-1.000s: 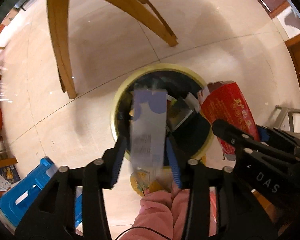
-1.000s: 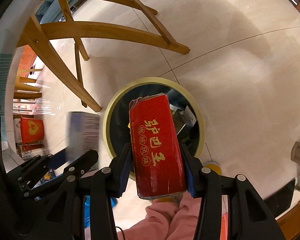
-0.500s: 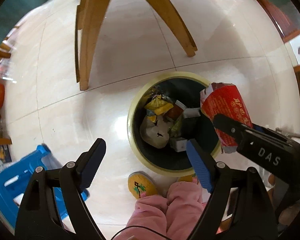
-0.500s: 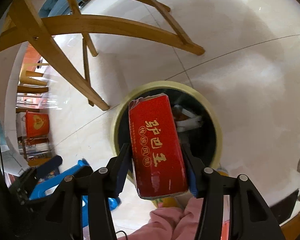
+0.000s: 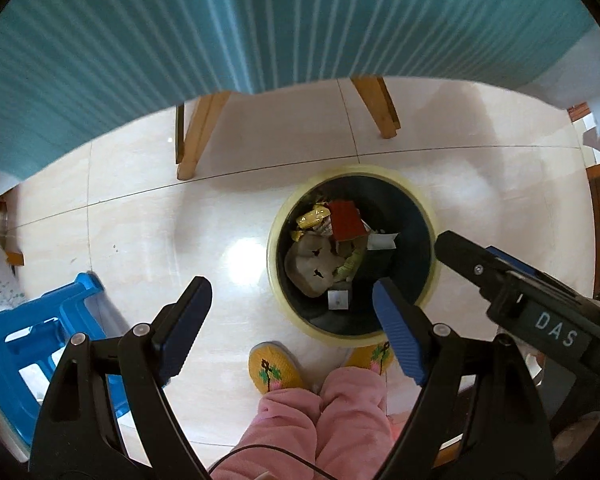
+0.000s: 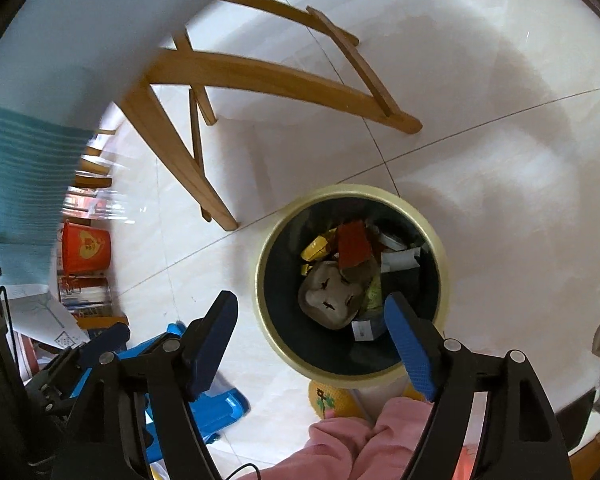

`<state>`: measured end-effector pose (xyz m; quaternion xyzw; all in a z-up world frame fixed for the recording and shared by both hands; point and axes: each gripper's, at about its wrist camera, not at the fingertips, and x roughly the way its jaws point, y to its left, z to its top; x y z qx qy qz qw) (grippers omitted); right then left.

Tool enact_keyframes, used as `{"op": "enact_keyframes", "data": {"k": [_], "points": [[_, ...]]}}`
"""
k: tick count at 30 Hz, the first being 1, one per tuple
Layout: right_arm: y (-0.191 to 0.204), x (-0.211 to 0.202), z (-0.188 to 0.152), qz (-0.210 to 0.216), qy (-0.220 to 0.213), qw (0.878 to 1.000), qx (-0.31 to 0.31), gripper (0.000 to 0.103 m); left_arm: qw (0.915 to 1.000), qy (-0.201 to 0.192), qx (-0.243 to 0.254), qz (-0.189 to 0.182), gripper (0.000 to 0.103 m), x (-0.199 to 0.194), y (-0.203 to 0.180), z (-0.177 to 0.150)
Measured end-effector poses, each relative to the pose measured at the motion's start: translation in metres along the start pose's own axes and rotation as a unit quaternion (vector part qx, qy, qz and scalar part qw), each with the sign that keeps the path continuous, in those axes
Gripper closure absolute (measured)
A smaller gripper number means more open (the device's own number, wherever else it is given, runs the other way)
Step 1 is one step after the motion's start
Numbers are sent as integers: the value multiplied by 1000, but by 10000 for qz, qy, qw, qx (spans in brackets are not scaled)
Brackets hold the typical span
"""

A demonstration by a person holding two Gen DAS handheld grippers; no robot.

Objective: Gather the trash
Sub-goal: 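Move both tools back over the table toward the last two items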

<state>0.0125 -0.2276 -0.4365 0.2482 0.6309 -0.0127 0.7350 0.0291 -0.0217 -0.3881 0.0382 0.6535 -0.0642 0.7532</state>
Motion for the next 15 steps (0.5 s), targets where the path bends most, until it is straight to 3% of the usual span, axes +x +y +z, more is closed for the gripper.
{"op": "enact_keyframes", "data": {"k": [6, 15], "points": [[15, -50, -11, -32, -161, 9999, -51, 26, 9996, -200, 223, 2, 23, -54, -7, -12], [62, -179, -29, 81, -610, 9980, -155, 26, 9939, -495, 974, -175, 23, -194, -17, -17]]}}
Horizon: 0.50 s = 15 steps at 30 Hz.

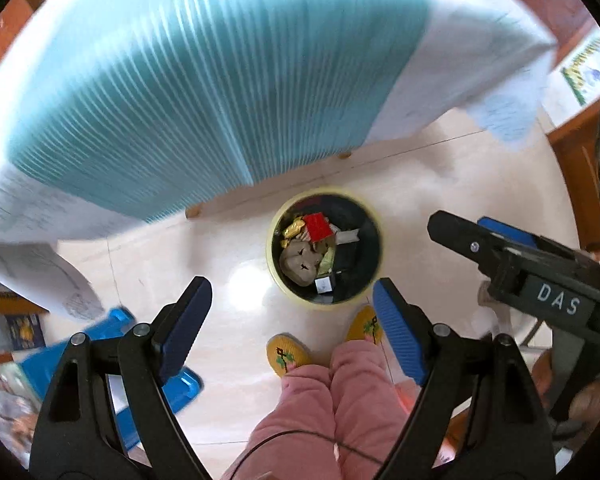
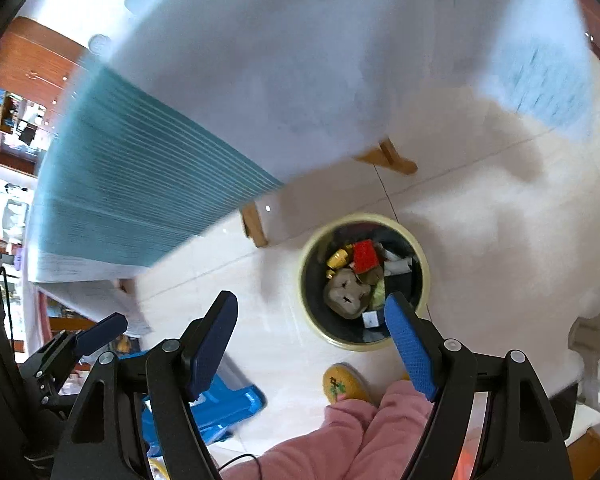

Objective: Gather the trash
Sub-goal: 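Move both tools back over the table toward the last two items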

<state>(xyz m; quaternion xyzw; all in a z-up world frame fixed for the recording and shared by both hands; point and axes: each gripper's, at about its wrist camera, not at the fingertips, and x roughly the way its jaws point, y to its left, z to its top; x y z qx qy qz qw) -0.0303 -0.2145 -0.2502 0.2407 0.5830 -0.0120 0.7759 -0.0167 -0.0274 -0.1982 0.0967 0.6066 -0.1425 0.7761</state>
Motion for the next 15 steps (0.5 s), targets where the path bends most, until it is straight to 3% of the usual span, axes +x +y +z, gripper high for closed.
{"op": "enact_keyframes", "data": {"k": [6, 15], "points": [[39, -96, 7, 96, -484, 9988, -45, 26, 9974, -634, 330, -75, 22, -101, 6, 22], [98, -200, 18, 201, -1285, 9911, -299, 25, 9853, -1663, 376, -132, 22, -197, 23, 57]]}}
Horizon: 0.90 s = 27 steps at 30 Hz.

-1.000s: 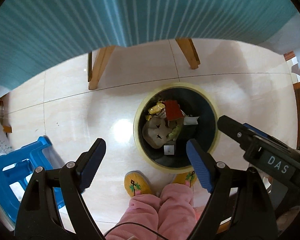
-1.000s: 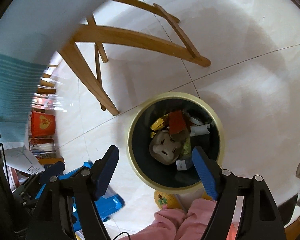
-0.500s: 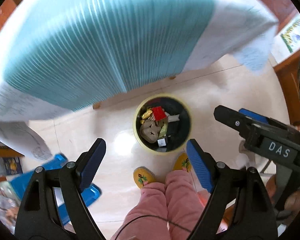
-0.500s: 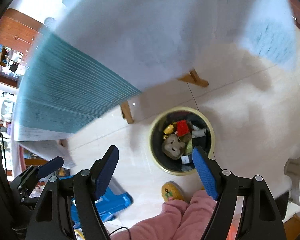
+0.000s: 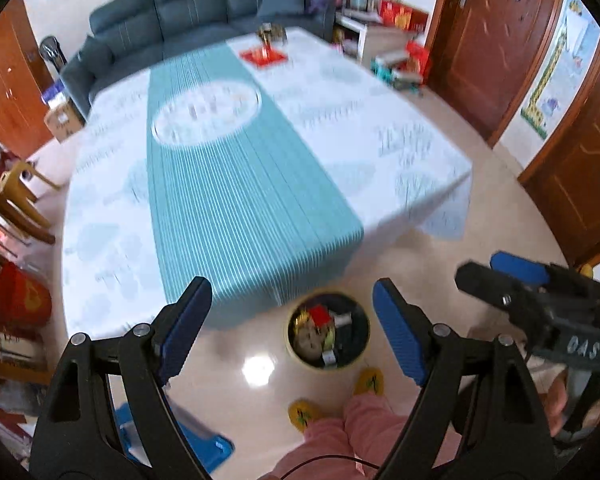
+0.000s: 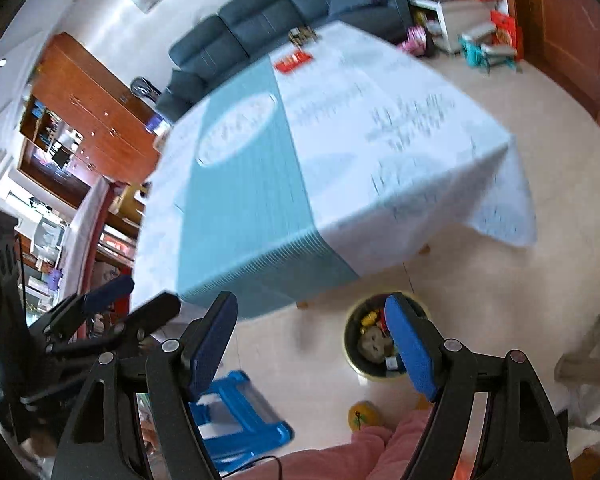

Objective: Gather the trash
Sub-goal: 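Move both tools back over the table toward the last two items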

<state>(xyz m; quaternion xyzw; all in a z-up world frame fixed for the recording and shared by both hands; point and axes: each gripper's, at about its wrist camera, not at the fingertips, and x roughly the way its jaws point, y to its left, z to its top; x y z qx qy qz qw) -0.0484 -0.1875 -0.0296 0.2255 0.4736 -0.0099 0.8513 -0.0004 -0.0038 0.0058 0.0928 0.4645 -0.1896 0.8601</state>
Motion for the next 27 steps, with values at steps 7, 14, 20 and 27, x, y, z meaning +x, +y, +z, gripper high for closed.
{"op": "enact_keyframes", "data": {"k": [7, 14, 20, 27], "points": [[28, -32, 26, -102, -474, 9988, -117, 25, 9984, -543, -131, -13, 22, -29, 15, 38], [35, -45, 57, -141, -688, 9974, -168, 25, 9973, -712, -173, 81, 22, -37, 22, 63], [30, -30, 98, -127, -653, 9974, -295, 25, 9965, -778, -246, 192, 22, -25, 25, 89], [12, 18, 185, 72, -378, 9972, -636, 25, 9940, -713, -703, 439, 22, 21, 35, 151]]}}
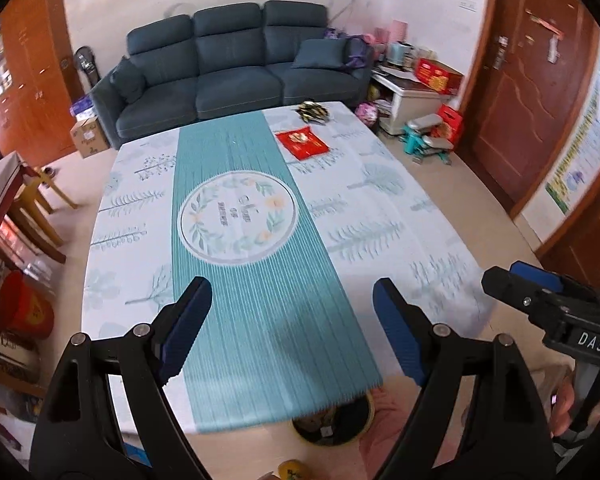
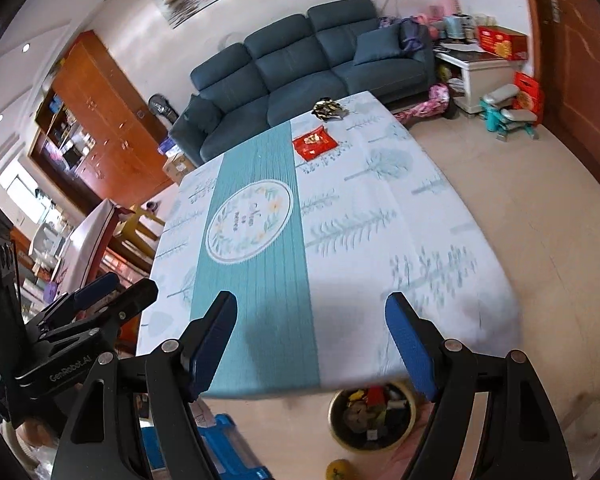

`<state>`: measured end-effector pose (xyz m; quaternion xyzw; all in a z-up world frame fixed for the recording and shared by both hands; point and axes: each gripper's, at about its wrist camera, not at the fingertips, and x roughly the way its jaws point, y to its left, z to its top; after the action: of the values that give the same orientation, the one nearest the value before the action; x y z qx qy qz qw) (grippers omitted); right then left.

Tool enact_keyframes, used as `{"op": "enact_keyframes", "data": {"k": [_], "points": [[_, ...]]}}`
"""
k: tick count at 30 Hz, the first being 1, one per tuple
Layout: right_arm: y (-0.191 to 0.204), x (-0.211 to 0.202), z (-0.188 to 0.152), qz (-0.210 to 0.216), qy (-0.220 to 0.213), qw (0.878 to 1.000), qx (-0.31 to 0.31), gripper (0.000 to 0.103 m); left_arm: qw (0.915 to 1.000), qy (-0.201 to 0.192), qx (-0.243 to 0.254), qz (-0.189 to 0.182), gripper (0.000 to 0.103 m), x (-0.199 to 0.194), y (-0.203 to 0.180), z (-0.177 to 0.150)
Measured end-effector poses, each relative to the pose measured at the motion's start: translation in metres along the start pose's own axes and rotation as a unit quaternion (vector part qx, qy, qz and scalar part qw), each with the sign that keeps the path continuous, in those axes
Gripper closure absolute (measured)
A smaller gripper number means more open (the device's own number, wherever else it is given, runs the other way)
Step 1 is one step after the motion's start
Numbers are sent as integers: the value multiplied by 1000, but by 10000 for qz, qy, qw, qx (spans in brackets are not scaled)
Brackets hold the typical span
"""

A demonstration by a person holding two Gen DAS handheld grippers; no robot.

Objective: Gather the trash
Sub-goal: 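Move both tools back over the table toward the last two items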

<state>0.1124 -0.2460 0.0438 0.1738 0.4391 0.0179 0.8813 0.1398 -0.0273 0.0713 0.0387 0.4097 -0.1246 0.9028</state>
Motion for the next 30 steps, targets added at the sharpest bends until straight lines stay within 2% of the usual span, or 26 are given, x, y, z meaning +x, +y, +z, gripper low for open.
{"op": "enact_keyframes", "data": {"k": [4, 8, 12, 17, 24, 30], "points": [[-25, 44, 60, 225, 218, 9993, -178, 25, 9992, 156, -295, 214, 22, 41, -7, 45], [-54, 89, 126, 384, 487, 9974, -372, 25, 9962, 594, -583, 243, 22, 97, -21, 95], [-82, 136, 191, 498, 705, 9941, -651, 25, 9907, 1132, -743, 118, 17, 162, -36, 139], [-115, 196, 259, 513, 864, 9908, -908, 25, 9816, 1561, -1055, 308, 17, 247, -42, 177], [-145, 288, 318, 350, 1084, 9875, -1090, 25, 9655, 1981, -1613, 512, 17, 363, -37, 218], [-160, 343, 343, 416, 1217, 9876, -899, 25, 9567, 2238, -1752, 621, 17, 434, -38, 228]]}}
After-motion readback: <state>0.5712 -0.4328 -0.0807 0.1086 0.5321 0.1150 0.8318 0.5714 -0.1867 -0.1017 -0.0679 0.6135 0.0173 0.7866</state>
